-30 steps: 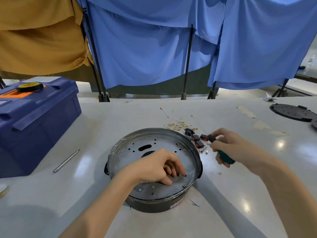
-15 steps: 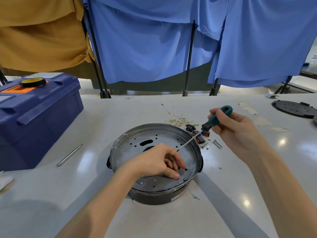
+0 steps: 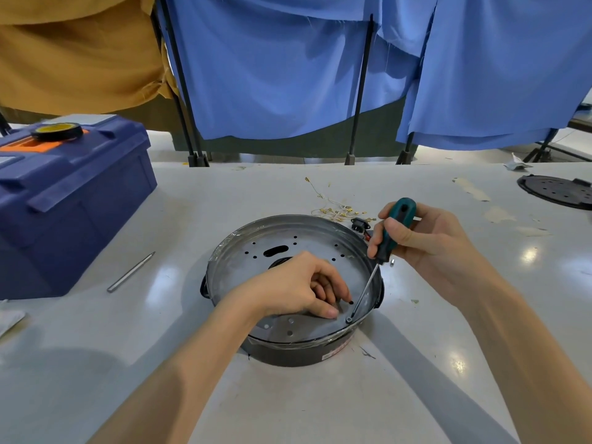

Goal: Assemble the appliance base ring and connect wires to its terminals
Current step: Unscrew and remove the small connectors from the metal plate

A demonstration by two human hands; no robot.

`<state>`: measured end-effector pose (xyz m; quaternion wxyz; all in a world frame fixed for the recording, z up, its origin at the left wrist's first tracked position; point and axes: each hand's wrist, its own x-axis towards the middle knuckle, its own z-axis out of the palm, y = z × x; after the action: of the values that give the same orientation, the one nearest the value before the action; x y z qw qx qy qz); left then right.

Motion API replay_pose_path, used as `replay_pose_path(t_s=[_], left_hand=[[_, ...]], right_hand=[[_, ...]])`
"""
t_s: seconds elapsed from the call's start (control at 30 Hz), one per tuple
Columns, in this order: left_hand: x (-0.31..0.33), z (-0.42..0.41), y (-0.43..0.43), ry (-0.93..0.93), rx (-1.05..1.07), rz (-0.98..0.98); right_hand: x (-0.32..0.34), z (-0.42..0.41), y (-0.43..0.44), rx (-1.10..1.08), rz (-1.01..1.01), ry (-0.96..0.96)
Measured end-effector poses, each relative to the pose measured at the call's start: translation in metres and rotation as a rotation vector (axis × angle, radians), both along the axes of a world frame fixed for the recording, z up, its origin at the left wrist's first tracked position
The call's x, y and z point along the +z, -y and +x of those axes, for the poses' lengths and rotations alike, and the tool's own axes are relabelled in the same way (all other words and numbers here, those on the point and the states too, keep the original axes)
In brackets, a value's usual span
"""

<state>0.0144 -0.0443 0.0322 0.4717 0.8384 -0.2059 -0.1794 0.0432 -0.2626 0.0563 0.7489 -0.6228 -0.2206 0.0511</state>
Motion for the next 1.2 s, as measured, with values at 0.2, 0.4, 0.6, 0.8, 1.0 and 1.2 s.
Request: replay_pose_path(t_s=[0.2, 0.4, 0.6, 0.8, 1.0, 1.2], left_hand=[[0.001, 0.000, 0.001, 0.002, 0.002, 0.002], [0.002, -0.001, 0.001, -0.007, 0.015, 0.022], [0.003, -0.001, 0.002, -0.007, 0.011, 0.049], [0.004, -0.002, 0.002, -0.015, 0.017, 0.064], [0.002, -0.003, 0.001, -0.022, 0.009, 0.009], [0.007, -0.004, 0.002, 0.033, 0.041, -0.103]], right_hand=[[0.000, -0.001, -0.001, 0.019, -0.009, 0.016], [0.003, -0.005, -0.001, 0.041, -0.034, 0.037], [0.009, -0.009, -0.004, 0.061, -0.104, 0.111], [0.020, -0.019, -0.007, 0.152, -0.198, 0.270], [0.026, -0.033, -0.016, 0.062, -0.388, 0.469], [0.022, -0.036, -0.026, -0.313, -0.536, 0.669]])
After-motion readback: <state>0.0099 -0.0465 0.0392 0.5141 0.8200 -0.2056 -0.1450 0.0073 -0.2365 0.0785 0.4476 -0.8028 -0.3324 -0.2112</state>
